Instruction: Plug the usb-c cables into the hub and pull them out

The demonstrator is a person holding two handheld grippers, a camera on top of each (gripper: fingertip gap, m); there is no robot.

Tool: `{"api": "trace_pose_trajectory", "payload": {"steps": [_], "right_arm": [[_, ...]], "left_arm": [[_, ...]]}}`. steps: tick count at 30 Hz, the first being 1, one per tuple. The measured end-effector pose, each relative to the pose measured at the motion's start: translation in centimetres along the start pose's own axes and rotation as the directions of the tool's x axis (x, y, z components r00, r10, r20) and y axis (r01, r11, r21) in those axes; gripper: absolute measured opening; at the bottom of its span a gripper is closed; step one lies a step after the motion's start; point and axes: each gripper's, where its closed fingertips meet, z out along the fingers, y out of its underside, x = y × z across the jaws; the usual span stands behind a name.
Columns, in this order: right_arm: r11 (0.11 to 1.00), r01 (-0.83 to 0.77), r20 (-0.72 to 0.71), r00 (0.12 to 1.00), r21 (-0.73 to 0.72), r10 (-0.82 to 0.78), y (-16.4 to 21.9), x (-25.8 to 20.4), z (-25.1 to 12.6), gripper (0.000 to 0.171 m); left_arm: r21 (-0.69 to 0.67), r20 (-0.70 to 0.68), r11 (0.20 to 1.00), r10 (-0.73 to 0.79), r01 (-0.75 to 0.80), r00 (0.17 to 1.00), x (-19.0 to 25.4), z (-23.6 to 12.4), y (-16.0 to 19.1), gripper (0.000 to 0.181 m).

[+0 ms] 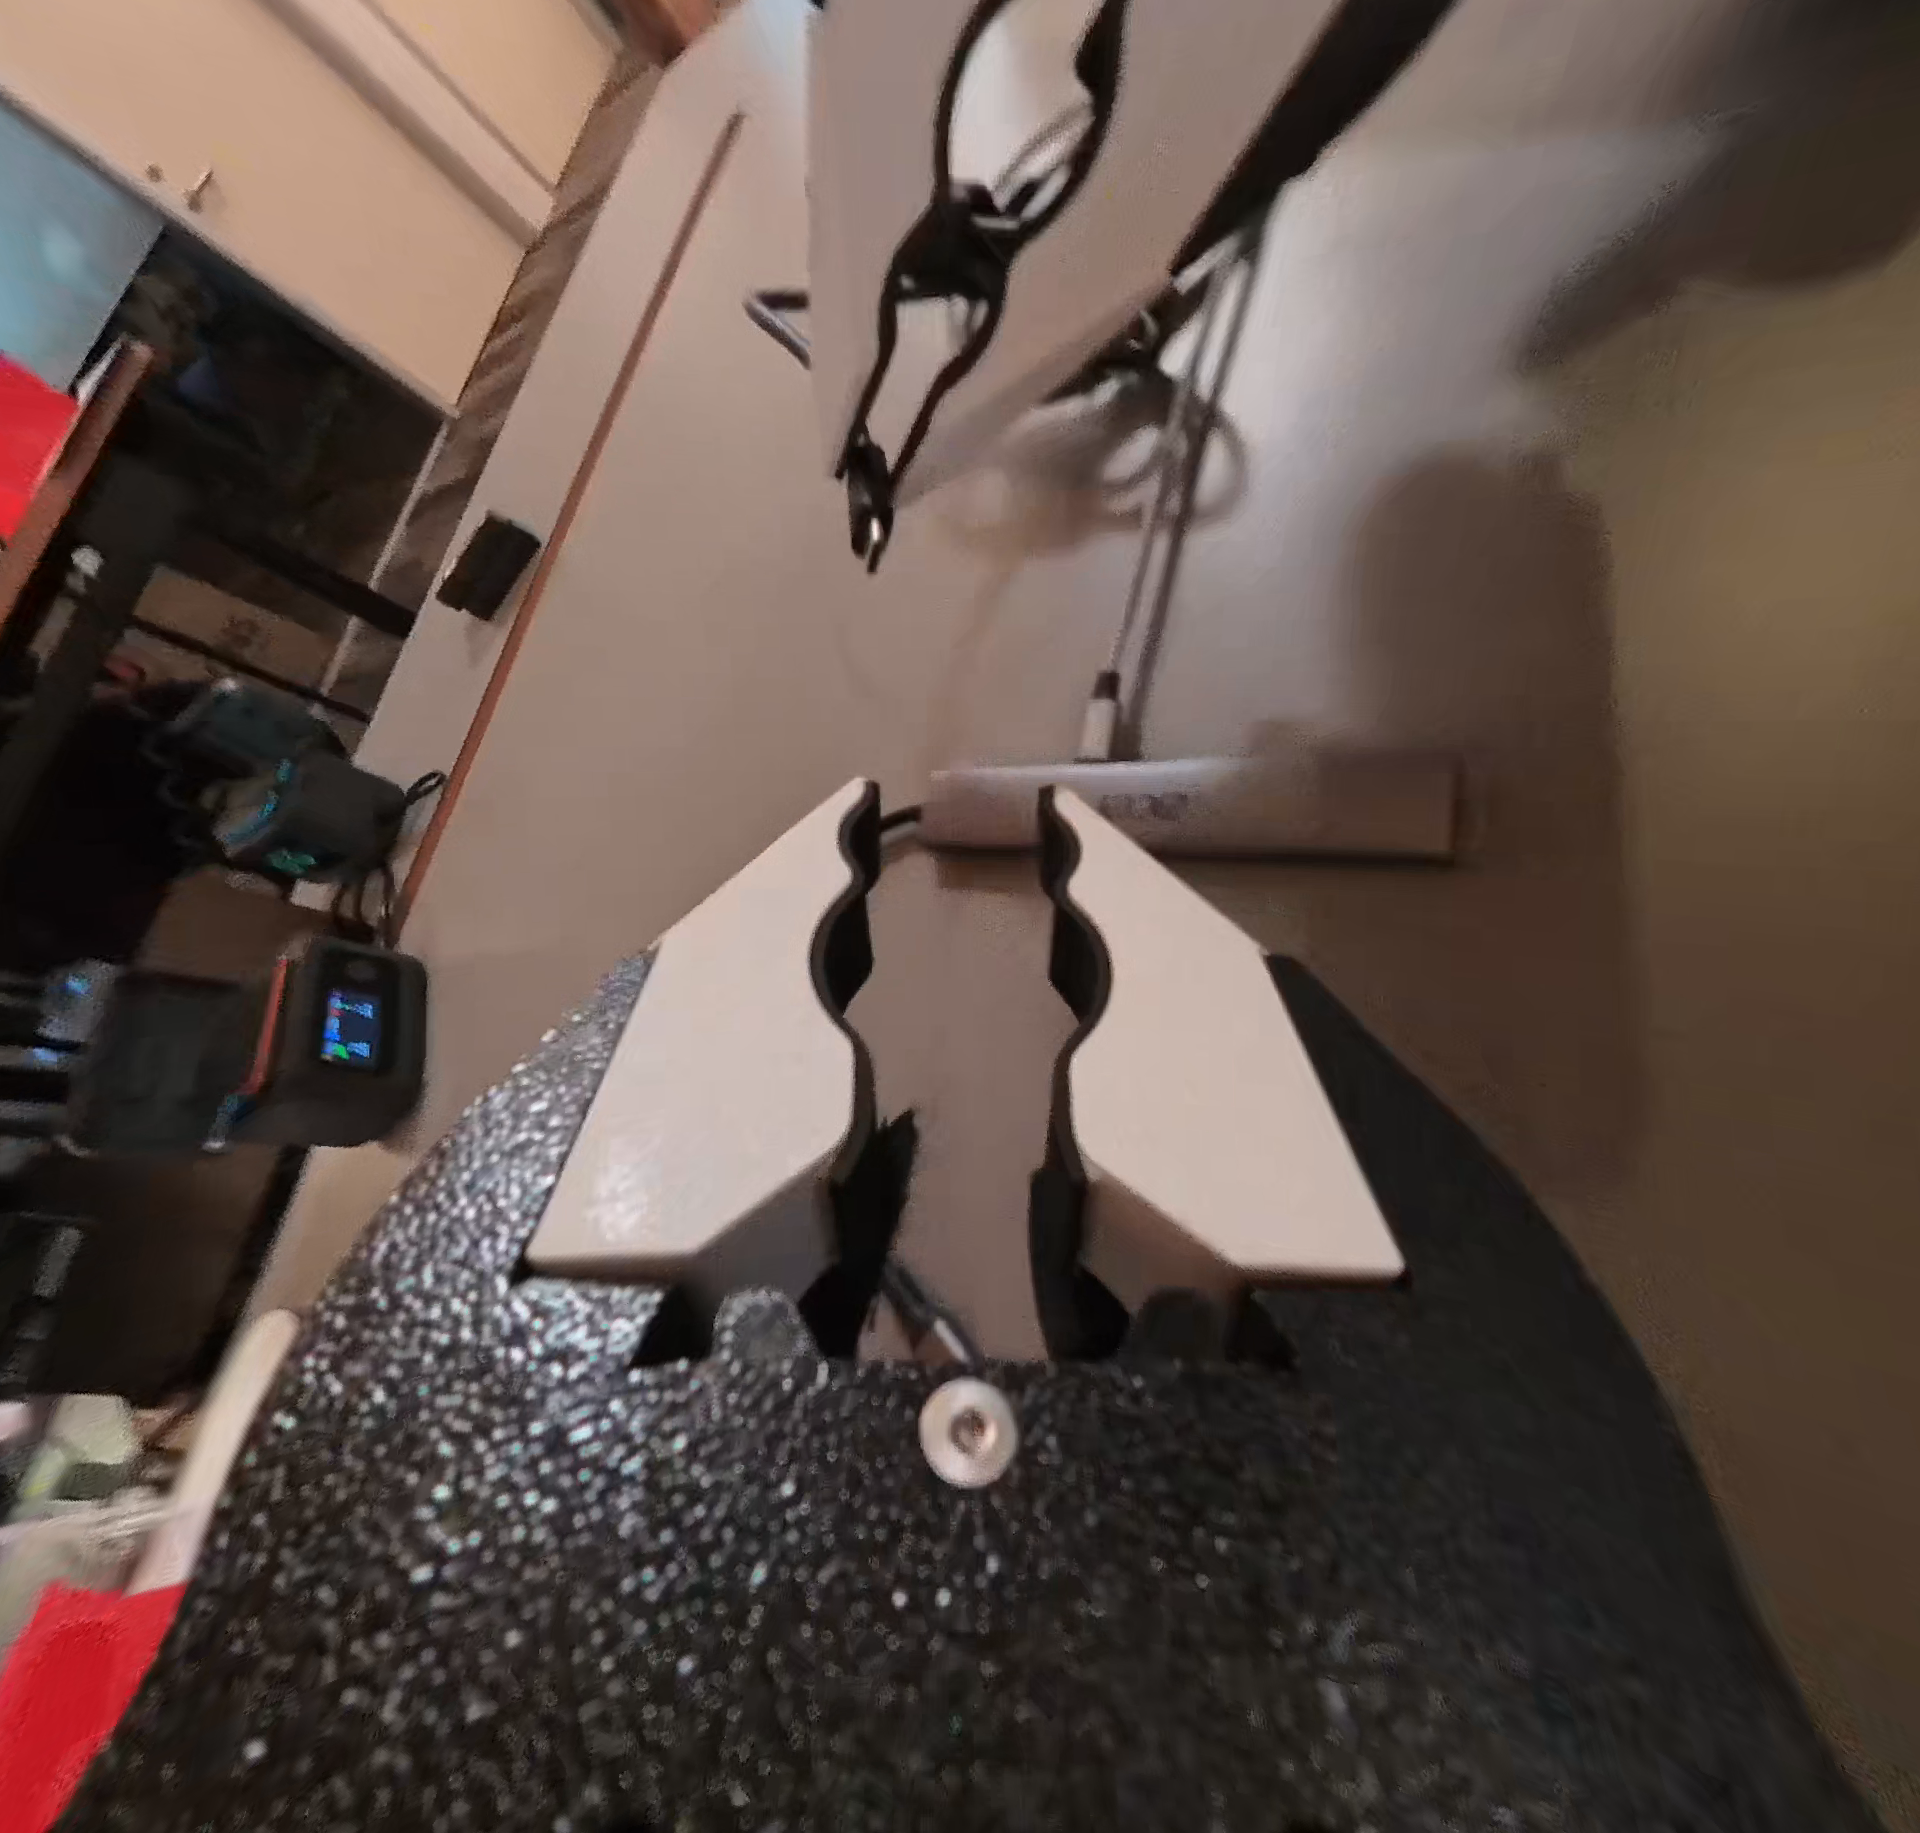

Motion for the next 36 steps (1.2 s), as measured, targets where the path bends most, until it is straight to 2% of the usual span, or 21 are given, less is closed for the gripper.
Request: {"api": "trace_pose_trajectory", "payload": {"steps": [3, 6, 10, 13, 14, 16, 17, 19, 20, 22, 24, 25, 28, 30, 36], "right_arm": [[0.989, 0.068, -0.039, 0.997, -0.13, -0.074, 2.7, -1.5, -0.7, 0.007], [0.955, 0.146, -0.062, 0.984, -0.257, -0.168, 5.1, -2.6, -1.1, 0.007], [0.929, 0.189, -0.052, 0.975, -0.318, -0.216, 6.3, -3.1, -1.4, 0.007], [0.953, 0.06, 0.028, 0.998, -0.298, -0.054, 6.8, -4.1, -1.2, 0.01], [0.954, 0.001, 0.037, 0.999, -0.299, 0.011, 7.0, -4.1, -1.2, 0.016], [0.946, -0.113, 0.011, 0.992, -0.304, 0.122, 7.2, -3.1, -1.8, 0.043], [0.942, -0.166, -0.009, 0.985, -0.292, 0.171, 7.1, -2.4, -2.4, 0.048], [0.94, -0.256, -0.031, 0.966, -0.226, 0.256, 5.8, -1.5, -3.5, 0.049], [0.938, -0.293, -0.01, 0.955, -0.183, 0.296, 4.8, -1.6, -3.9, 0.049], [0.921, -0.374, 0.136, 0.912, -0.108, 0.386, 2.4, -3.5, -4.2, 0.042], [0.877, -0.475, 0.314, 0.824, -0.074, 0.472, 0.1, -5.7, -3.9, 0.039], [0.861, -0.503, 0.36, 0.791, -0.075, 0.494, -0.3, -6.2, -3.4, 0.038], [0.85, -0.517, 0.421, 0.751, -0.103, 0.508, -0.1, -6.8, -1.1, 0.034], [0.831, -0.538, 0.487, 0.694, -0.138, 0.53, -0.3, -7.2, 0.0, 0.031], [0.812, -0.538, 0.593, 0.587, -0.223, 0.552, -0.5, -7.9, 1.8, 0.019]], "left_arm": [[0.001, 0.003, 0.997, 0.082, -0.082, 0.997, 0.6, -1.1, -0.1, 0.029], [-0.013, 0.029, 0.999, 0.043, -0.043, 0.999, 0.0, -1.3, 0.7, 0.03], [-0.04, 0.029, 0.999, 0.015, -0.014, 0.999, -0.1, -1.2, 1.7, 0.031], [-0.055, 0.014, 0.998, 0.023, -0.023, 1.0, 0.3, -1.0, 2.0, 0.033], [-0.062, 0.011, 0.998, 0.029, -0.029, 1.0, 0.3, -1.0, 2.2, 0.034], [-0.077, 0.013, 0.996, 0.036, -0.035, 0.999, 0.3, -1.1, 2.5, 0.034], [-0.075, 0.014, 0.997, 0.034, -0.033, 0.999, 0.3, -1.2, 2.5, 0.034], [-0.06, 0.013, 0.998, 0.028, -0.027, 1.0, 0.3, -1.6, 2.4, 0.035], [-0.053, 0.005, 0.998, 0.025, -0.025, 1.0, 0.5, -1.7, 2.3, 0.035], [-0.042, -0.013, 0.999, 0.024, -0.024, 1.0, 0.9, -1.9, 2.2, 0.035], [-0.042, -0.021, 0.999, 0.027, -0.028, 0.999, 1.2, -1.8, 2.2, 0.035], [-0.043, -0.023, 0.999, 0.029, -0.03, 0.999, 1.2, -1.8, 2.3, 0.035], [-0.028, -0.025, 0.999, 0.032, -0.033, 0.999, 1.3, -1.8, 2.0, 0.035], [-0.013, -0.026, 1.0, 0.028, -0.028, 0.999, 1.3, -1.9, 1.9, 0.035], [0.003, -0.04, 1.0, 0.029, -0.029, 0.999, 1.6, -2.2, 2.0, 0.036]]}}
